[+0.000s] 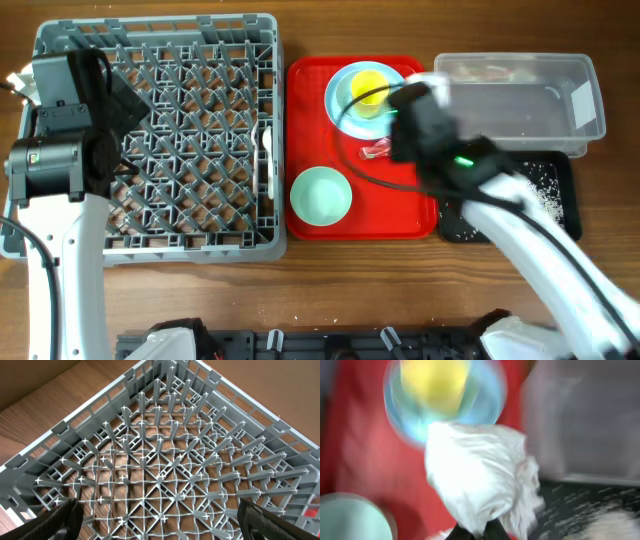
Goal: Sort waste into correct bins and load items into the dishwasher rack
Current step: 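Set the bowl on the red tray, grasp the tissue, drop it in bin, then grasp the red candy wrapper with the right gripper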
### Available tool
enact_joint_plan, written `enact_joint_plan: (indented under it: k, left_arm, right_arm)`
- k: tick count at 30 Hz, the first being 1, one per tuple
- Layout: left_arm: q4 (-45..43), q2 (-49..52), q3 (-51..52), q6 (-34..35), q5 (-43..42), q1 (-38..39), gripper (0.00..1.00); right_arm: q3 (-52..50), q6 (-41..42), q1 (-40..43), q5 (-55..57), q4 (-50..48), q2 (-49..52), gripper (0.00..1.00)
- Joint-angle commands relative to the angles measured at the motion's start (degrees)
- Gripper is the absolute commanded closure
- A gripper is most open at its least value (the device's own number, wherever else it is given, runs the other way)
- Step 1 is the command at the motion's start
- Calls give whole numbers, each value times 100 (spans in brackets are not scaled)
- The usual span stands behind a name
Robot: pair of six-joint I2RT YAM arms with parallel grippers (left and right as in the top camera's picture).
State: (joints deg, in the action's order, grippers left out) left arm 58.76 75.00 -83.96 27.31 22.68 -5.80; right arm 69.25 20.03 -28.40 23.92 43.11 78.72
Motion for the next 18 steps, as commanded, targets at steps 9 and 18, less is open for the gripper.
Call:
enact_joint_plan:
  k: [9,18]
  left_arm:
    - [-20,-22,-46,57,55,-37,0]
    - [-20,-22,-46,57,55,-37,0]
  right_arm:
    - [-214,-573,2931,-1062,-1462,1187,0]
    - [299,-942,2090,-3650,-68,-382,33]
